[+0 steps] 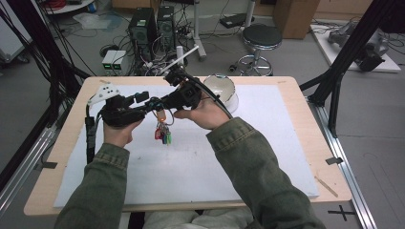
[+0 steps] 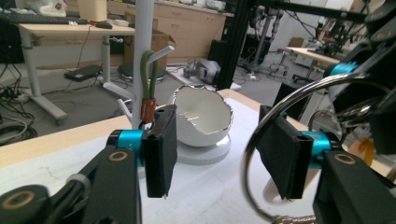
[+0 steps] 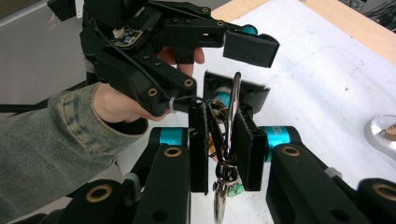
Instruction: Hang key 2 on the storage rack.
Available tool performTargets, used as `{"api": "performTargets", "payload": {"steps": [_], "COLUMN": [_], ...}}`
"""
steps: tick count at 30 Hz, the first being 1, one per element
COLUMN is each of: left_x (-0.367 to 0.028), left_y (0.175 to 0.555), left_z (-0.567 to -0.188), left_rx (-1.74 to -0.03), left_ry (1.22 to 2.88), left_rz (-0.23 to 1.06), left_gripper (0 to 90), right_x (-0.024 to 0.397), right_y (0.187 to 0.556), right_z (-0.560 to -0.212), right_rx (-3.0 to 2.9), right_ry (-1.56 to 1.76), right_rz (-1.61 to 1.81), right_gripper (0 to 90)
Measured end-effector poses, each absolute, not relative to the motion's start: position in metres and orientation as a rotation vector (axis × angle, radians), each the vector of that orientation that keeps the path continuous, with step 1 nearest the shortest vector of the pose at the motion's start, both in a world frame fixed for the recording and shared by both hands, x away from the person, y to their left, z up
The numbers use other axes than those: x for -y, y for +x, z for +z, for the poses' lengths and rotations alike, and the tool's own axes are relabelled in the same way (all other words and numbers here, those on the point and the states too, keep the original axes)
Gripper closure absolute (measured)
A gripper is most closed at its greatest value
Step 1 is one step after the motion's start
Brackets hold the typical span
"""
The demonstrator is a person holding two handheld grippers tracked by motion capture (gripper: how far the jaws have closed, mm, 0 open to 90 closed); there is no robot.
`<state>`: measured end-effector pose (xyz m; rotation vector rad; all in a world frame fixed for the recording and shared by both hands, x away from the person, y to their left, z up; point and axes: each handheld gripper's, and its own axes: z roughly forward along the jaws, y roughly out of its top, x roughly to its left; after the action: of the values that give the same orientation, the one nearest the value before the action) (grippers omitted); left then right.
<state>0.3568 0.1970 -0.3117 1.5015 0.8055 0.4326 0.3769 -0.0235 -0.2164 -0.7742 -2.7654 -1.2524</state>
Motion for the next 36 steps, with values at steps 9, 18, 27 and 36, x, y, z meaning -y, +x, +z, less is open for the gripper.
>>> {"api": "performTargets", "payload": {"steps": [9,18,27,36], "left_x": [-0.19,-0.184,-0.183,-0.188], "left_y": [0.356,0.357,0.358,0.361], "left_z": [-0.312,-0.313,-0.312,-0.312], "left_rx": [-0.777,-0.79,-0.8,-0.837], "left_ry": [1.546,1.61,1.628,1.616], "left_rz": [0.442,0.466,0.498,0.502], "left_gripper": [80.0,85.8,86.0,86.0], "right_x": [0.019,0.022,0.032,0.051], "right_y": [0.379,0.384,0.387,0.388], "right_z": [-0.219,-0.223,-0.226,-0.227], "right_rx": [2.75,2.709,2.663,2.634], "right_ry": [-0.8,-0.845,-0.917,-0.946], "right_rz": [-1.254,-1.279,-1.311,-1.353], "right_gripper": [77.7,75.6,54.3,25.9]}}
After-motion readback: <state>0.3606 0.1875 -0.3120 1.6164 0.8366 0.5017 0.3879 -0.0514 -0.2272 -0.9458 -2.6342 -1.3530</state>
